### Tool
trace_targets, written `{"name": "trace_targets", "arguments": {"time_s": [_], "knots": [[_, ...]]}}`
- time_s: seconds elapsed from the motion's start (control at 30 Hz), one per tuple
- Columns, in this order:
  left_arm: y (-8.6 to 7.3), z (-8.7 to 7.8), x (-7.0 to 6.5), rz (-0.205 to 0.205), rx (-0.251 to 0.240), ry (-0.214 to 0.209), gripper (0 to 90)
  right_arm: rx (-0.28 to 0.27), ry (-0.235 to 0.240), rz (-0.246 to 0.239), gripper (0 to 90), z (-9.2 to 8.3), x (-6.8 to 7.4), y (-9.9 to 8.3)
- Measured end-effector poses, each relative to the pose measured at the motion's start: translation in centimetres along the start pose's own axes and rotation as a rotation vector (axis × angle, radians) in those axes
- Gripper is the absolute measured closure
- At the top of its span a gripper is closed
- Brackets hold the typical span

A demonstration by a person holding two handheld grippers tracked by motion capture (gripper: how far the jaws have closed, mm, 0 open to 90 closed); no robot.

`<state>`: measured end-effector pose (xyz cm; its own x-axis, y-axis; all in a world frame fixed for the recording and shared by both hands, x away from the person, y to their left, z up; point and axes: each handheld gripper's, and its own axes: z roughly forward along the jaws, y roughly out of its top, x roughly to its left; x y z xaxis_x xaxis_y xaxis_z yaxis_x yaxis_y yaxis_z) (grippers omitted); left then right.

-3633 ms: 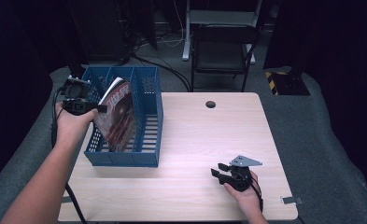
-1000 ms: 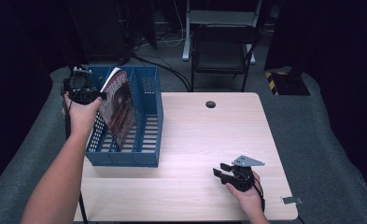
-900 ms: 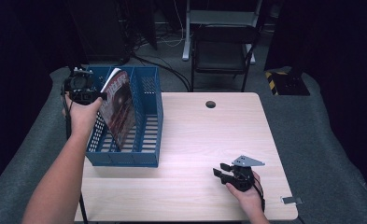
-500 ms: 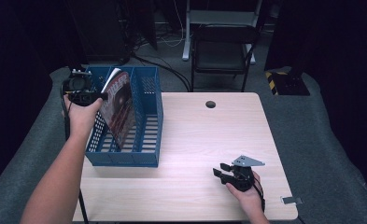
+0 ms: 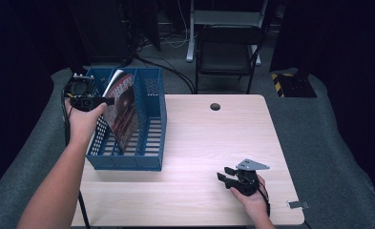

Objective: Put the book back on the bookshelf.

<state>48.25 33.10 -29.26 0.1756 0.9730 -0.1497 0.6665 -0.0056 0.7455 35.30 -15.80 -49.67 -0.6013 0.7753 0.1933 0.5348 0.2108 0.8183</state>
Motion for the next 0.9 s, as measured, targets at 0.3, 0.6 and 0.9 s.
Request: {"name": "trace_targets", "arguments": {"time_s": [0.3, 0.6, 0.9], "knots": [[-0.4, -0.5, -0.2, 0.003, -0.004, -0.014, 45.0, 0.009, 0.0, -0.014, 54.5, 0.2, 0.2, 0.0], [-0.3, -1.7, -0.3, 0.011, -0.019, -0.02, 42.2, 0.019, -0.007, -0.041, 53.4, 0.5, 0.3, 0.0], [-0.4, -3.2, 0.0, 0.03, -0.013, -0.025, 41.0, 0.015, -0.01, -0.03, 53.1, 0.5, 0.4, -0.1]]}}
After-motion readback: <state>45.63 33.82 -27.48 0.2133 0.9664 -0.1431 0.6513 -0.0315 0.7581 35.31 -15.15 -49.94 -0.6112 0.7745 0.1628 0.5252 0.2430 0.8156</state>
